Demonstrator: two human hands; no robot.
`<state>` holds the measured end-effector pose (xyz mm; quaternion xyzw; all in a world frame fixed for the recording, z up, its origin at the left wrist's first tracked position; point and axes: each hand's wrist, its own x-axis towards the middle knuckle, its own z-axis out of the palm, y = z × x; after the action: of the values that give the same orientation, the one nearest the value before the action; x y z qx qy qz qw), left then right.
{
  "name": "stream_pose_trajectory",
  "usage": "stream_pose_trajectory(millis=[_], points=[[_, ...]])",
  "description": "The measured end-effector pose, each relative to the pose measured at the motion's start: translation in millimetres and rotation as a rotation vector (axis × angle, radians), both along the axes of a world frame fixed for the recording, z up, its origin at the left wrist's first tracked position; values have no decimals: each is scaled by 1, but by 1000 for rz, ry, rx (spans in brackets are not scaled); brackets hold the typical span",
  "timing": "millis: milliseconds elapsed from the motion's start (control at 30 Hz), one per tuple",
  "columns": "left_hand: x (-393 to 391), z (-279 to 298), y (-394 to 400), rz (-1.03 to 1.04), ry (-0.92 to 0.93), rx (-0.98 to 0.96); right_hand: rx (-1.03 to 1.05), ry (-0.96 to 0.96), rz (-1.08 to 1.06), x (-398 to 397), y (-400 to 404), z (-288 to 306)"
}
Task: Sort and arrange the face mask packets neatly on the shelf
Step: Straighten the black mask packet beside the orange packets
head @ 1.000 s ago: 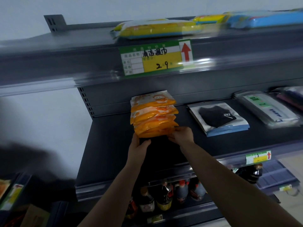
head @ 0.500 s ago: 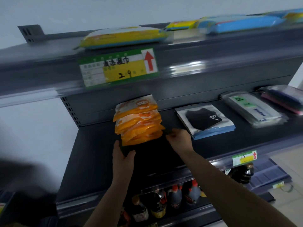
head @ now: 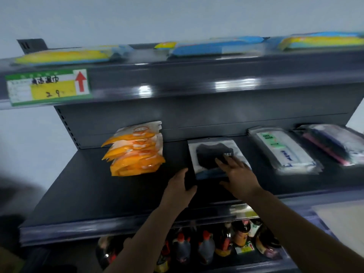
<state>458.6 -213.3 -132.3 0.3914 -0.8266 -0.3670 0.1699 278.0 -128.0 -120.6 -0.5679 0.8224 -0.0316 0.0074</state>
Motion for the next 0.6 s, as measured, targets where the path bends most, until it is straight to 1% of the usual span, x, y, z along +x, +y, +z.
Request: stream_pose_trajectory(millis=[67, 200, 367, 500, 600], points=[[-18, -1, 6, 8, -38, 1, 66, 25, -7, -16, 2, -1], [-44, -1, 11, 53, -46, 30, 106, -41, 8, -41, -4, -11], [-59, -19, -2, 137, -36, -59, 88, -54, 22, -48, -20, -17], [-69, -29, -20, 178, -32, -103, 121, -40, 44, -54, -33, -16], [-71, -32, -30, 177, -75, -130, 137, -56, 60, -58, -42, -15]])
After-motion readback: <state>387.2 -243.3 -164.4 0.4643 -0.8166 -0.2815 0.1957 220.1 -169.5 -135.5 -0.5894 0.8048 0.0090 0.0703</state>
